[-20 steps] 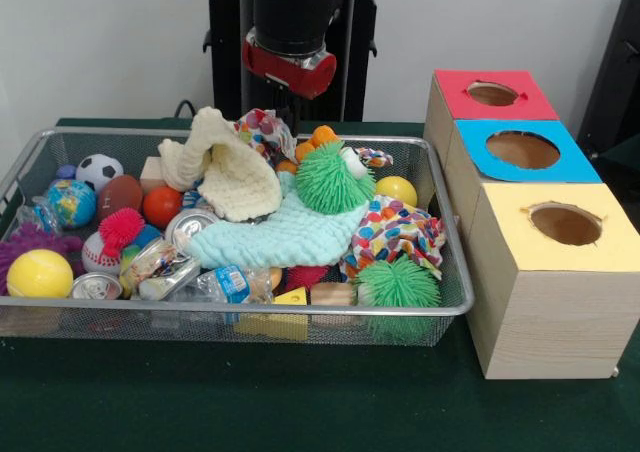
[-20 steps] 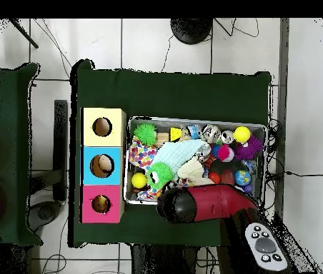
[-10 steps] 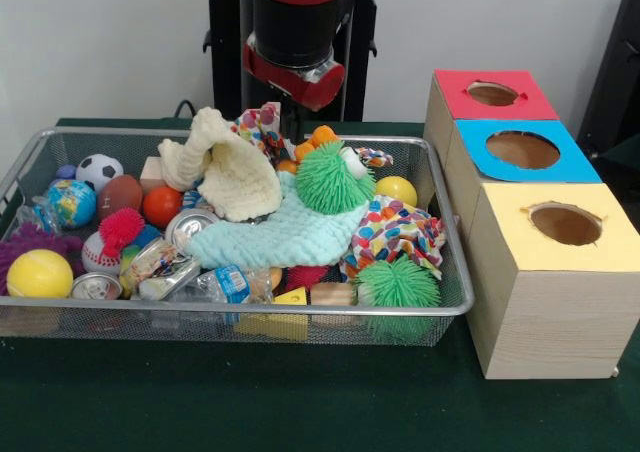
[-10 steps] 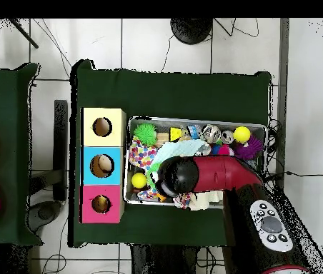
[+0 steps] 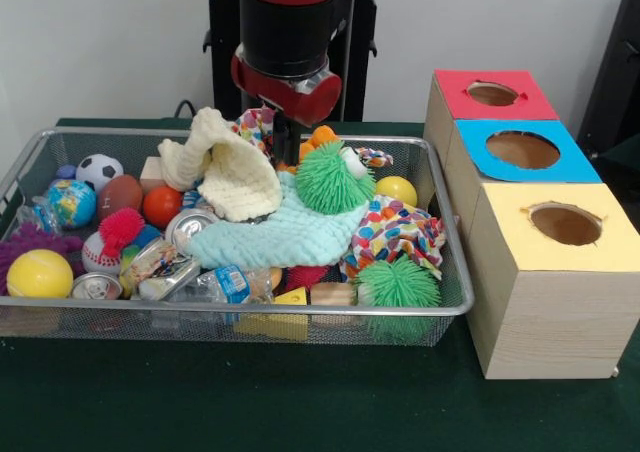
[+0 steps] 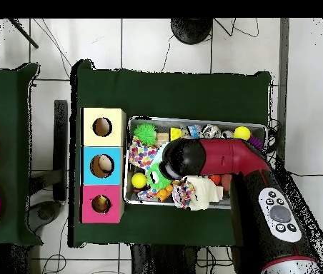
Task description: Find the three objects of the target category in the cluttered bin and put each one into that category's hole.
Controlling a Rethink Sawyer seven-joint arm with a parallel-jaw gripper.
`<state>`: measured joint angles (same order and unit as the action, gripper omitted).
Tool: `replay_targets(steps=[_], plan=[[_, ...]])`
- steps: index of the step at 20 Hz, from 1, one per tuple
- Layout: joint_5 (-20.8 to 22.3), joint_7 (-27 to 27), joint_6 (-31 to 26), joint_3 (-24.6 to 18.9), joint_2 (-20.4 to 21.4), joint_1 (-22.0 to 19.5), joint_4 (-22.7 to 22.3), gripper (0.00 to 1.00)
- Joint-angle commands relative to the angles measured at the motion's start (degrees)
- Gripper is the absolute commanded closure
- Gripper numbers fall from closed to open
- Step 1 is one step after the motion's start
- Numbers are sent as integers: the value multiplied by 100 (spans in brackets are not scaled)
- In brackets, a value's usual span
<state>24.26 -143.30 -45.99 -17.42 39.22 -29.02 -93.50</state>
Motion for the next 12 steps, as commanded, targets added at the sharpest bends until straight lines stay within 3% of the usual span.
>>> replay_targets(steps=[1, 6, 12], plan=[[230, 871, 324, -386, -632, -87, 701, 100], [143, 509, 405, -243, -871, -14, 733, 100], [89, -30, 1099, -103, -1293, 2, 624, 100]])
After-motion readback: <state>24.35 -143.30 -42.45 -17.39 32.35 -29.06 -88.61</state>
